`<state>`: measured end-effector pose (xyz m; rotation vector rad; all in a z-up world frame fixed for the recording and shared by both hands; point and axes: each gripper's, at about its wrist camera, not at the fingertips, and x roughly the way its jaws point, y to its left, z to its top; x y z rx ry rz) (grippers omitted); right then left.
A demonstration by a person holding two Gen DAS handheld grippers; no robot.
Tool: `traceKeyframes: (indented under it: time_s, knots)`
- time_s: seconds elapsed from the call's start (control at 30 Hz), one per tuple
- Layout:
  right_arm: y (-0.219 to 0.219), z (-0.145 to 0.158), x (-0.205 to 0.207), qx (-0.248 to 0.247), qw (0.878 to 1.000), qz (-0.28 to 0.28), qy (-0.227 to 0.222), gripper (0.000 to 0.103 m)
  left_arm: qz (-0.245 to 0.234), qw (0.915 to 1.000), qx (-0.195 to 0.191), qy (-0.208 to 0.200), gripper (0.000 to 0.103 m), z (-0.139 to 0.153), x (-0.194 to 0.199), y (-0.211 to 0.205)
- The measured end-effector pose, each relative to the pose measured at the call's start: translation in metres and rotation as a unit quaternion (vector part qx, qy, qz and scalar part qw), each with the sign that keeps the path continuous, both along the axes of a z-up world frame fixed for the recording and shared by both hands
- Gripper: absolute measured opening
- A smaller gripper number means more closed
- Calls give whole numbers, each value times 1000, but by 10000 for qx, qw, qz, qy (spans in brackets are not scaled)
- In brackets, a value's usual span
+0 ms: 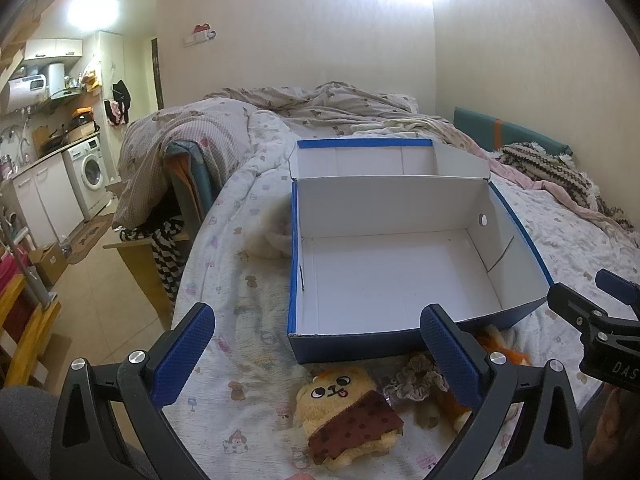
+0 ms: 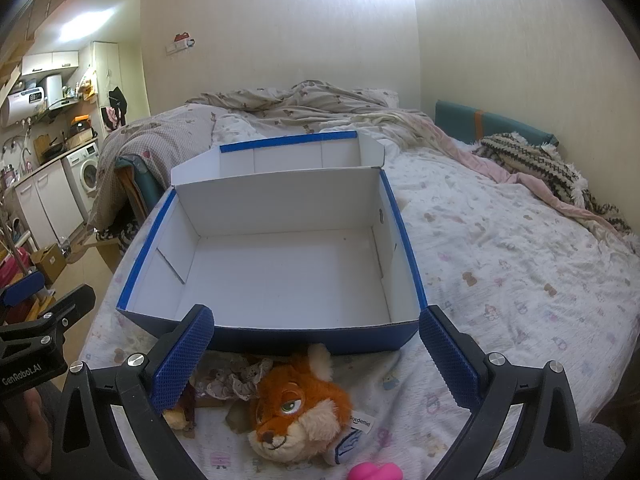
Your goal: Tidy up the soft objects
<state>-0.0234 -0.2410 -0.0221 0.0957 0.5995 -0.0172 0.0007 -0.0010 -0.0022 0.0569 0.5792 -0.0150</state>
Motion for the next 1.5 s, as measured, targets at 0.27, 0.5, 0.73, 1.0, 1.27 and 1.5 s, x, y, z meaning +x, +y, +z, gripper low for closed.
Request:
traceKeyframes:
  time_s: [0.27,0.5,0.73,1.0,1.27,1.5]
  knots:
    - [0,0,0,0,10000,6,-3,103,-6,10000,-12,24,102,0,0,1]
    - [1,0,1,-29,10000,-1,-5,103,-11,10000,-24,22,102,0,1,1]
    - [-1,2,1,2,10000,-45,-39,103,-20,10000,-13,31,102,0,2,2]
    - [-1,0,3,9,10000,-18,-14,103,-15,10000,-3,12,102,0,1,3]
    - [-1,0,3,12,10000,-25,-18,103,-20,10000,0,11,102,-1,1,3]
    - [-1,-1,3,26,10000,-30,-38,103,-27,10000,28,6,102,-3,0,3]
